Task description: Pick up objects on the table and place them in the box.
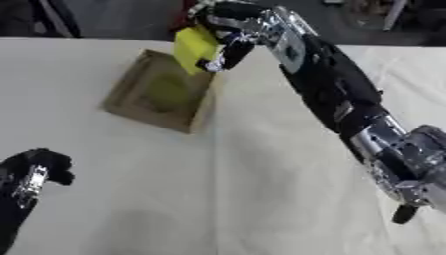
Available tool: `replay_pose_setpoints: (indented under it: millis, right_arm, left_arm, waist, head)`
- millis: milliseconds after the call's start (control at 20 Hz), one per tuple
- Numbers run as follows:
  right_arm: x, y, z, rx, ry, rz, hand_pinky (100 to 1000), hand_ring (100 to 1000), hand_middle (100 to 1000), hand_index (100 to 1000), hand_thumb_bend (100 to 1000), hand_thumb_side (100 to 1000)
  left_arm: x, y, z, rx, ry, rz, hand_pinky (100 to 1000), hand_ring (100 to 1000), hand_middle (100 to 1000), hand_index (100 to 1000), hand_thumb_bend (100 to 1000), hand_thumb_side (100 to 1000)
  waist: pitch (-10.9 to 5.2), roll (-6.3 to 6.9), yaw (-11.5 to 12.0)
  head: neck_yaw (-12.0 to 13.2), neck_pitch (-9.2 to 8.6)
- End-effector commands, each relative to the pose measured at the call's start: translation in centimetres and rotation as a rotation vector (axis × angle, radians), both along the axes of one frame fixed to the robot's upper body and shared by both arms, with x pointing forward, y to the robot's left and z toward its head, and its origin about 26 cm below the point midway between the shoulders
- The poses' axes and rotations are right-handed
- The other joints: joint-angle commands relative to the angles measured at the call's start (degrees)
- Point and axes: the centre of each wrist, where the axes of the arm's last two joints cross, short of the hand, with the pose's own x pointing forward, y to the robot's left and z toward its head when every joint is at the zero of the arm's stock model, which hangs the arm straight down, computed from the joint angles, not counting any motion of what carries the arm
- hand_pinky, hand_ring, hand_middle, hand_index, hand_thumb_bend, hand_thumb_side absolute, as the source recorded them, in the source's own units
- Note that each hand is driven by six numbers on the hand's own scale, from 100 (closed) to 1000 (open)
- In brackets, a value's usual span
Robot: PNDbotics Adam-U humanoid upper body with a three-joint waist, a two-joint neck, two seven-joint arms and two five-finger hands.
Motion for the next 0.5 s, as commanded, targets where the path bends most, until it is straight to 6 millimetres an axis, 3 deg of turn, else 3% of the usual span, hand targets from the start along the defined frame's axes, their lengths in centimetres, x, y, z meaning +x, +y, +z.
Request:
replay_pose_setpoints:
  millis: [50, 250, 500]
  right_arm:
    - [0.2, 0.6, 1.9, 0.027, -0.063, -0.006, 673, 640, 607, 822, 100, 327]
    - [0.3, 0.6, 1.8, 0.057, -0.106, -0.085, 672, 644, 635, 838, 100, 321]
    - [0.6, 0.5, 0.5, 0.072, -0.149, -0.139, 672, 649, 678, 865, 100, 303]
  left_arm:
    - [0.0, -0.7, 1.3, -0.009, -0.048, -0.029, 536, 511, 507, 600, 100, 737]
    - [-0.1, -1.8, 1.9, -0.007, -0.062, -0.084, 539, 512, 508, 600, 100, 740]
    - [-0.1, -2.2, 2.2, -0.006, -0.067, -0.109, 541, 512, 509, 600, 100, 741]
  waist:
    - [-0.09, -0.12, 1.3]
    - [0.92, -1.04, 5.92]
    - [1.39, -1.35, 6.94]
  head:
    - [-0.18, -1.13]
    - [-2.08, -1.93]
    - [-2.48, -2.17]
